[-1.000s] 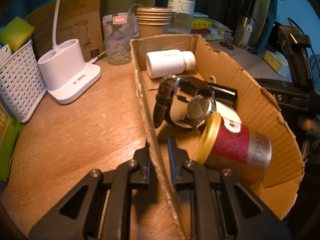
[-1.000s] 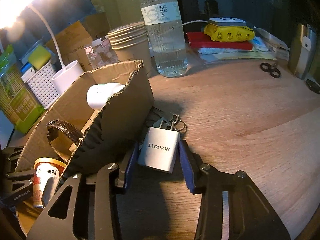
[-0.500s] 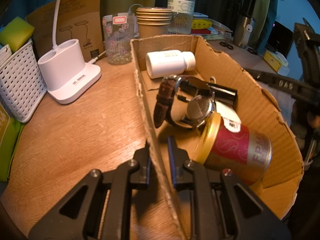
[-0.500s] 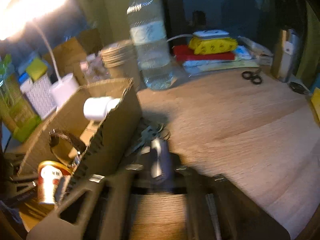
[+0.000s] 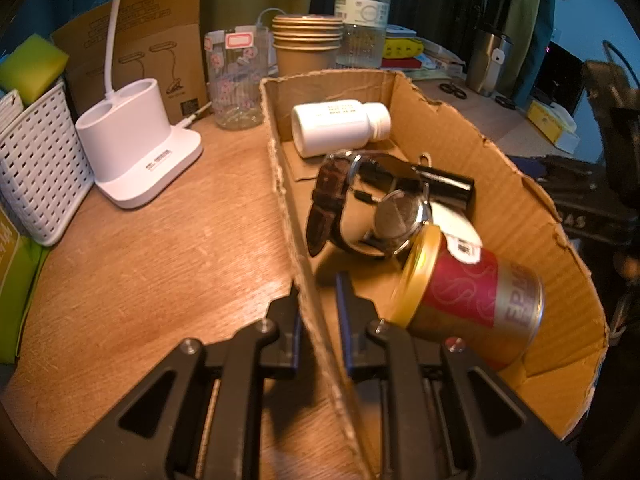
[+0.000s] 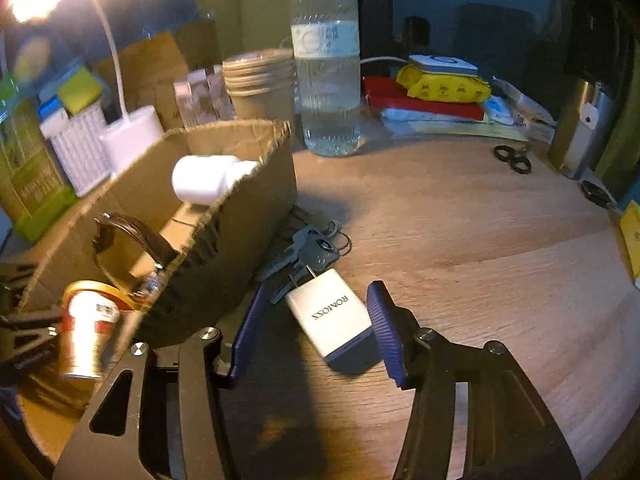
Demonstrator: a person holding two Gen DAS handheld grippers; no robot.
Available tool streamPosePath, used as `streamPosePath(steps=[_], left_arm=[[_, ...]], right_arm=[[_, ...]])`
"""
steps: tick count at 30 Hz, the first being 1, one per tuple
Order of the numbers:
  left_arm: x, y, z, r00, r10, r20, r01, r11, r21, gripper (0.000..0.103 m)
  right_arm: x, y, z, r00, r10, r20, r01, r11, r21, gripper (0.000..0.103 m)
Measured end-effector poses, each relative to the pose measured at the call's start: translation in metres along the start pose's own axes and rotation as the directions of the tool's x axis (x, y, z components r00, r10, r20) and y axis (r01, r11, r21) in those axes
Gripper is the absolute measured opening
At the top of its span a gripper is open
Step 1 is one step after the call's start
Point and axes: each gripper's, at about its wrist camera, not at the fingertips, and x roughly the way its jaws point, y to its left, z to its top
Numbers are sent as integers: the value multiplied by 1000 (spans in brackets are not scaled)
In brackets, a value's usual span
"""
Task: Organize rigid objects
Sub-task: 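Close the right tool around the white charger and lift it, then carry the charger over the box and open the right tool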
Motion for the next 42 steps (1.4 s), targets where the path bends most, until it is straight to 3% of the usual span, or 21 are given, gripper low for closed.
streamPosePath(steps=[6,23,31,42], left_arm=[[0,0,0,1000,1,0,-1,1000,1,16],[0,0,0,1000,1,0,-1,1000,1,16],[0,0,0,1000,1,0,-1,1000,1,16],[0,0,0,1000,1,0,-1,1000,1,16]], right_arm=[[13,-2,-4,999,-12,-49,12,1000,4,53],[-33,-2,5,996,-32,88,29,999,33,52],[-66,21,14,986,-2,168,4,1000,-11,52],[-76,57,19,981,59,185,-43,995,-89,52]])
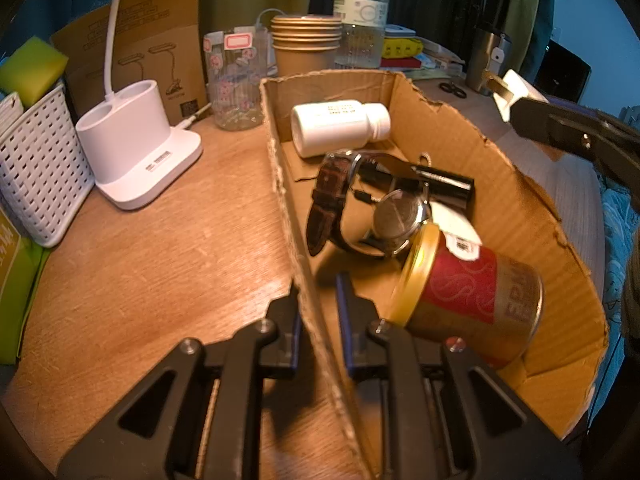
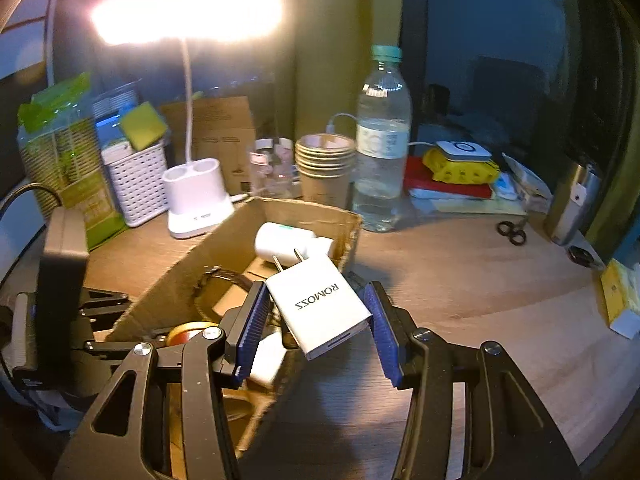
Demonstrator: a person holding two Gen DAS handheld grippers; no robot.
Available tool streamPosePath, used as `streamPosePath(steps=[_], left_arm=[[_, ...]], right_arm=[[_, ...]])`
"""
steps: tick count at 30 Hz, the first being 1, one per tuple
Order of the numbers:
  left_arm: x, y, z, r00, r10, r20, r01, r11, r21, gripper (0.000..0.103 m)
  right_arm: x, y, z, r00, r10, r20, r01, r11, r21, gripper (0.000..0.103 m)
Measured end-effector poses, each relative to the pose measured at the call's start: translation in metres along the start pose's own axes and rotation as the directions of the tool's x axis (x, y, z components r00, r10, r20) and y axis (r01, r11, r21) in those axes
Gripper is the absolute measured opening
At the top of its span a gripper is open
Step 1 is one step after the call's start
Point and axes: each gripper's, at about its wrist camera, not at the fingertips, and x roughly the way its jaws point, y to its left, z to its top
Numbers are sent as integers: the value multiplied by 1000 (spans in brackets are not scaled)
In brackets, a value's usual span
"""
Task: Organize rigid objects
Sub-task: 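Carry the charger over the box and open the right tool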
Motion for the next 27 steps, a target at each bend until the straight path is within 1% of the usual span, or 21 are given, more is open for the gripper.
streamPosePath(steps=[13,27], left_arm=[[0,0,0,1000,0,0,0,1000,0,16],[0,0,0,1000,1,0,-1,1000,0,16]], right_arm=[[17,23,-4,997,56,-43,-58,998,-41,52],[29,28,-8,993,80,-88,-85,995,-45,52]])
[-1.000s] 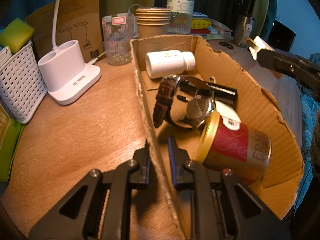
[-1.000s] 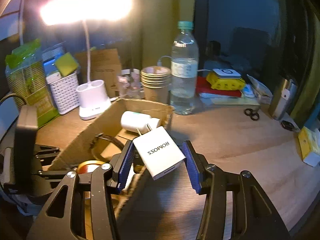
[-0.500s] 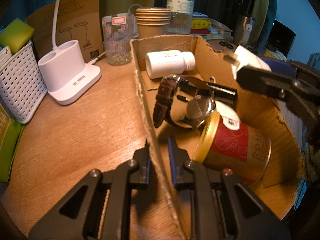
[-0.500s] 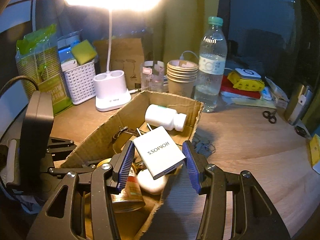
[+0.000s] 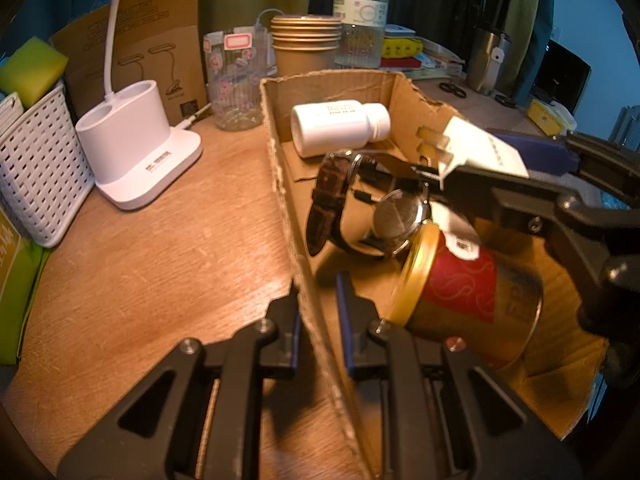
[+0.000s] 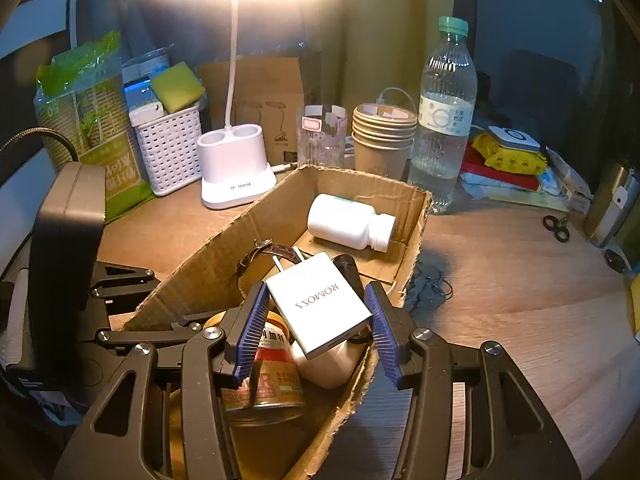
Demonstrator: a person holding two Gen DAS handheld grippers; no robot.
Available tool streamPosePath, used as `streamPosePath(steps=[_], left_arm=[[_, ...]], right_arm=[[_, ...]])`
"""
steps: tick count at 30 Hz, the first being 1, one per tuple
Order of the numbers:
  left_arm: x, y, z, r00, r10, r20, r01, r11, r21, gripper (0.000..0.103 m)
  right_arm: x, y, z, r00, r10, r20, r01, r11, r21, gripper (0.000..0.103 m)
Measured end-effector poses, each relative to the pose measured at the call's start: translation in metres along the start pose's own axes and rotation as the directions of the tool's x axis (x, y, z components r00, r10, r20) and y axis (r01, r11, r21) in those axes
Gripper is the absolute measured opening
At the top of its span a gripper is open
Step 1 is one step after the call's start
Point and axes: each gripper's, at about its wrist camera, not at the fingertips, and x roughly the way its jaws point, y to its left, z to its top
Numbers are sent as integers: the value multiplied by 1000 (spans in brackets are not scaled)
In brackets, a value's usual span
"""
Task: Organize rigid objects
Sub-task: 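Carry the charger over the box and open the right tool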
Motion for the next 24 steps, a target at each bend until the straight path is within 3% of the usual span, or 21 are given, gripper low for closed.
streamPosePath(steps=[17,24], left_arm=[[0,0,0,1000,1,0,-1,1000,1,16],[0,0,0,1000,1,0,-1,1000,1,16]], right_arm=[[7,3,-1,999,-1,-40,1,1000,-9,53],[5,3,-1,999,2,-34,-2,1000,-12,58]])
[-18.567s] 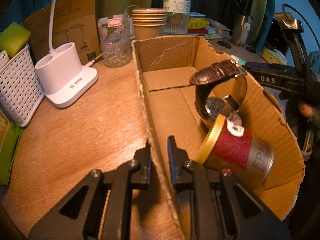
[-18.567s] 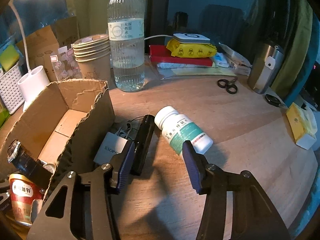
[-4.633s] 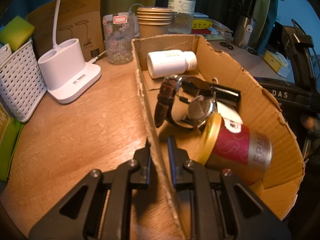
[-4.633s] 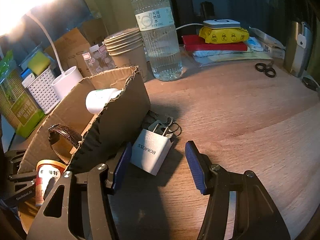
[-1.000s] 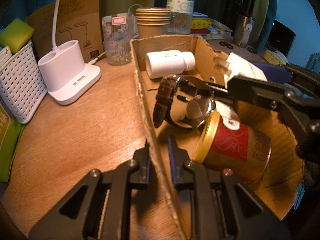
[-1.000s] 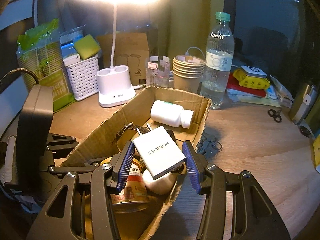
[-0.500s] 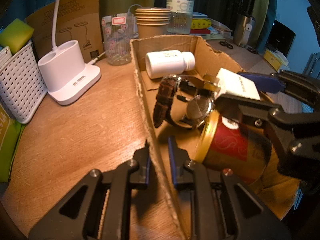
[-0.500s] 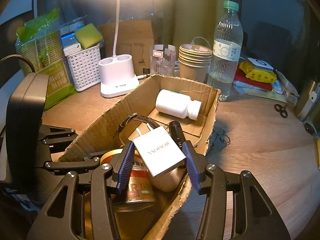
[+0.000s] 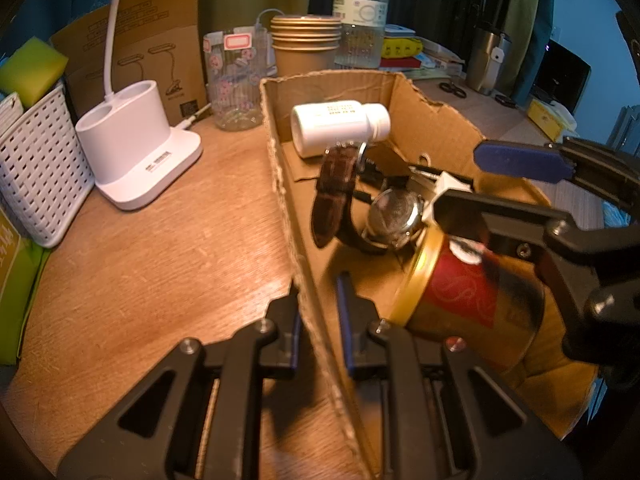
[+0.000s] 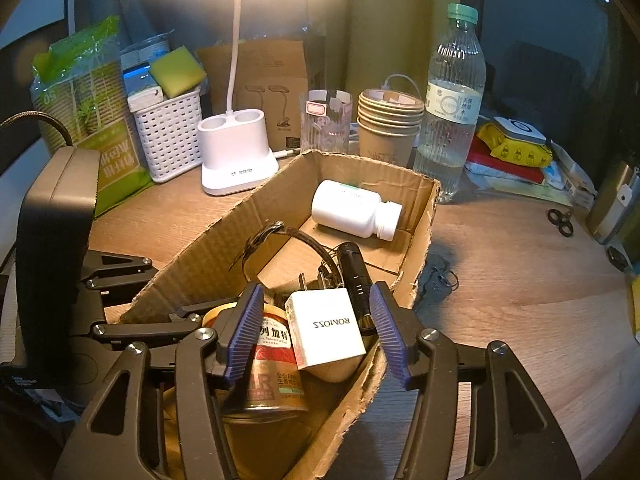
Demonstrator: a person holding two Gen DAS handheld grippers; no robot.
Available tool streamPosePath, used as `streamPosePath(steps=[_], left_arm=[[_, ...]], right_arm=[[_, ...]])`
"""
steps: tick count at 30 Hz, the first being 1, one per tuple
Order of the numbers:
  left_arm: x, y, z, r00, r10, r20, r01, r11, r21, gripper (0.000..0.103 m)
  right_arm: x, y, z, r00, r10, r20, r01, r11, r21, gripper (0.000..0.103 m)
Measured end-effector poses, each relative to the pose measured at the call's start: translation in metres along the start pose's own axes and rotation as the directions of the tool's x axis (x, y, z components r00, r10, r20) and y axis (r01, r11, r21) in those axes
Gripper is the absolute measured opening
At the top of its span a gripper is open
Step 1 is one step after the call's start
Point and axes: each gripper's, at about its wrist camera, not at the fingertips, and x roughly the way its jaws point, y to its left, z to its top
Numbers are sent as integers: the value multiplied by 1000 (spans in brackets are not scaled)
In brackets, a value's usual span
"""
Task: Organize rigid objects
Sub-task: 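Carry the charger over the box and open the right tool, then move the right tool to the keys on the desk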
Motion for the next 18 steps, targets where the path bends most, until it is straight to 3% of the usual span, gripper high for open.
streamPosePath(steps=[18], left_arm=[[0,0,0,1000,0,0,0,1000,0,16]], right_arm=[[-20,-17,3,998,-34,55,32,998,52,59]])
